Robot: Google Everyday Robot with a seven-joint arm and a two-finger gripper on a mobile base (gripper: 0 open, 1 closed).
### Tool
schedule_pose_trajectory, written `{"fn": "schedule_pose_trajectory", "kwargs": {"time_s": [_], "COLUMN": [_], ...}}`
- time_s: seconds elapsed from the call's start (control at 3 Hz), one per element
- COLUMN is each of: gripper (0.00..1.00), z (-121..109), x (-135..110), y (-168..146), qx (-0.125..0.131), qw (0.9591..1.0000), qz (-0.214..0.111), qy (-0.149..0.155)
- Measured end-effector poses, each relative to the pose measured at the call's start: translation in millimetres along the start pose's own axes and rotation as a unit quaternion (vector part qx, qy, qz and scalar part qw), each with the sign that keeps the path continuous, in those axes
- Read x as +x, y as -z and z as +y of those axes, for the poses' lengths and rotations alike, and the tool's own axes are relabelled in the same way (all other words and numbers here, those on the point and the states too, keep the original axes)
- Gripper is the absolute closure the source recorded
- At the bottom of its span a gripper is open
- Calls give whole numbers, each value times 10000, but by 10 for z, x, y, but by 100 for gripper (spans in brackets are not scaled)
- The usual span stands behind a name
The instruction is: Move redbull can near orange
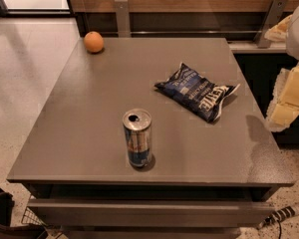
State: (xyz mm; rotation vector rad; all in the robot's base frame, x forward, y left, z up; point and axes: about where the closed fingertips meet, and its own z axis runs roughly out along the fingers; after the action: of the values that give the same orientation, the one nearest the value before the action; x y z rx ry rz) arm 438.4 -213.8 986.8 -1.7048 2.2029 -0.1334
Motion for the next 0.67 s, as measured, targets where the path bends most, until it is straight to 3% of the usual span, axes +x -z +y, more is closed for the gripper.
{"fn": "schedule_pose_trajectory", "kwargs": {"time_s": [0.33, 0.67], "gripper": [0, 0], "z": [4, 140], "x": [-3, -93], "y": [-1, -36], "qx": [0, -60], "qw": [10000, 9990], "qz": [-12, -425], "qy": [3, 88]}}
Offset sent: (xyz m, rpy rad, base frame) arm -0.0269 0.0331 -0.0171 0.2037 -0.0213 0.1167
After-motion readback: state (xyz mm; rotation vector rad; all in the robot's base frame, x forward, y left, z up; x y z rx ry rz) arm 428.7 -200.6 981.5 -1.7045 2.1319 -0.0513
